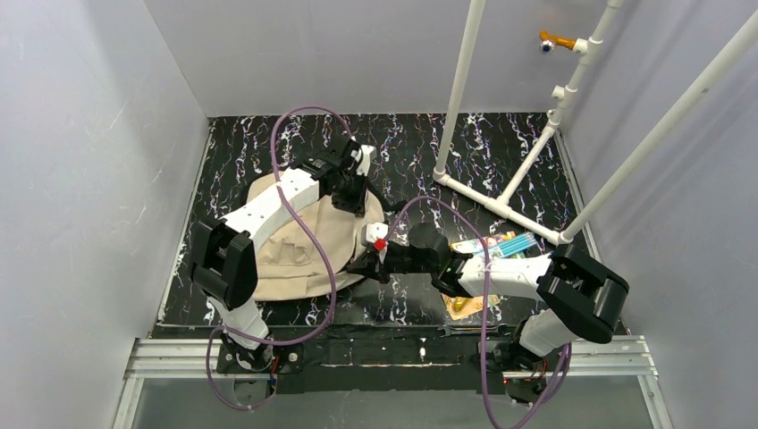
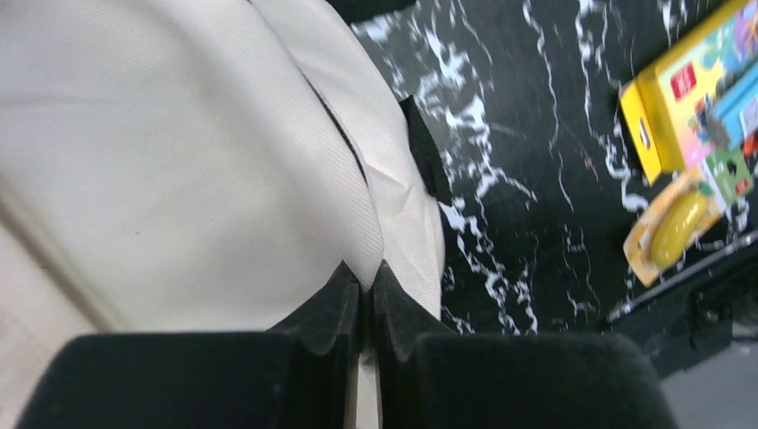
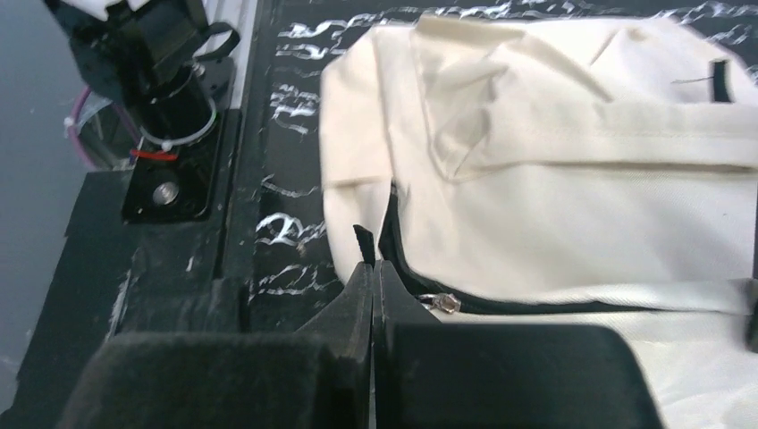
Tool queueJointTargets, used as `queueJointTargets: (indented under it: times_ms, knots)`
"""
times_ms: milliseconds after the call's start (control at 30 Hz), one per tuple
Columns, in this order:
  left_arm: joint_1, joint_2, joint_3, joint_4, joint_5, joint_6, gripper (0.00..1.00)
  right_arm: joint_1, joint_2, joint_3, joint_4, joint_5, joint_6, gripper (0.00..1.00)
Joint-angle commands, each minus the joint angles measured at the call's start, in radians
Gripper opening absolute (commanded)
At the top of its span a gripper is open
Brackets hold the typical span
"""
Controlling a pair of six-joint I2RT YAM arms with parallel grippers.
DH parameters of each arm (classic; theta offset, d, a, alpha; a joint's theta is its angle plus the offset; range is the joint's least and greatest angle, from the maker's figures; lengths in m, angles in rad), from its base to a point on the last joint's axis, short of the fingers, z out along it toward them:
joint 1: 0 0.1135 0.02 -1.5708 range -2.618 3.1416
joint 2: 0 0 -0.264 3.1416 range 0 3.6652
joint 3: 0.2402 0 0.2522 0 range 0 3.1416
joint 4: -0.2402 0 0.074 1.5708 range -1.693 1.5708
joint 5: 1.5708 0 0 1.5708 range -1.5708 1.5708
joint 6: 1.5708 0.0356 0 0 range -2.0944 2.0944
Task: Pack the student bag
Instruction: Zip the student bag at the center of the board.
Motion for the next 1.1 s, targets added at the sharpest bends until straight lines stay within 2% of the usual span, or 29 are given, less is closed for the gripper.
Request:
queueJointTargets:
  times_ms: [0,67,133,233,333,467,600,733,800,867,967,1033,1067]
  knots:
    - [0.032,-0.091,0.025,0.331,-0.214,-0.027,0.00,0.009,0.013,0.113,0.049,-0.055,0.011,0.01]
    - [0.033,-0.110,-0.025,0.499,-0.281,-0.039,0.00,0.016,0.049,0.149,0.098,-0.096,0.044,0.01]
    - [0.039,-0.095,-0.012,0.575,-0.320,-0.043,0.00,0.042,0.104,0.163,0.173,-0.145,0.109,0.01]
    - [0.068,-0.036,0.110,0.520,-0.358,-0.096,0.00,0.117,0.210,0.128,0.273,-0.151,0.156,0.01]
    - [0.086,0.000,0.164,0.488,-0.387,-0.129,0.00,0.158,0.291,0.074,0.449,-0.135,0.228,0.01]
    - [0.087,-0.018,0.140,0.509,-0.419,-0.121,0.00,0.171,0.254,0.061,0.366,-0.108,0.167,0.01]
    - [0.090,-0.016,0.162,0.489,-0.422,-0.074,0.00,0.224,0.142,0.038,0.154,-0.112,0.036,0.01]
    - [0.096,-0.012,0.214,0.420,-0.375,-0.014,0.00,0.270,0.079,-0.045,0.116,-0.053,0.045,0.01]
    - [0.096,-0.036,0.201,0.378,-0.288,0.013,0.00,0.263,0.039,-0.072,0.100,0.057,0.056,0.01]
    - [0.096,-0.072,0.164,0.339,-0.176,0.020,0.00,0.236,0.003,-0.042,0.001,0.130,0.031,0.01]
    - [0.096,-0.158,0.040,0.353,-0.024,-0.002,0.00,0.182,-0.050,0.006,-0.125,0.191,0.022,0.01]
    - [0.096,-0.196,-0.027,0.371,0.077,-0.013,0.00,0.166,-0.104,-0.007,-0.152,0.307,0.057,0.01]
    - [0.096,-0.211,-0.056,0.381,0.130,-0.014,0.00,0.152,-0.132,-0.012,-0.168,0.336,0.086,0.34]
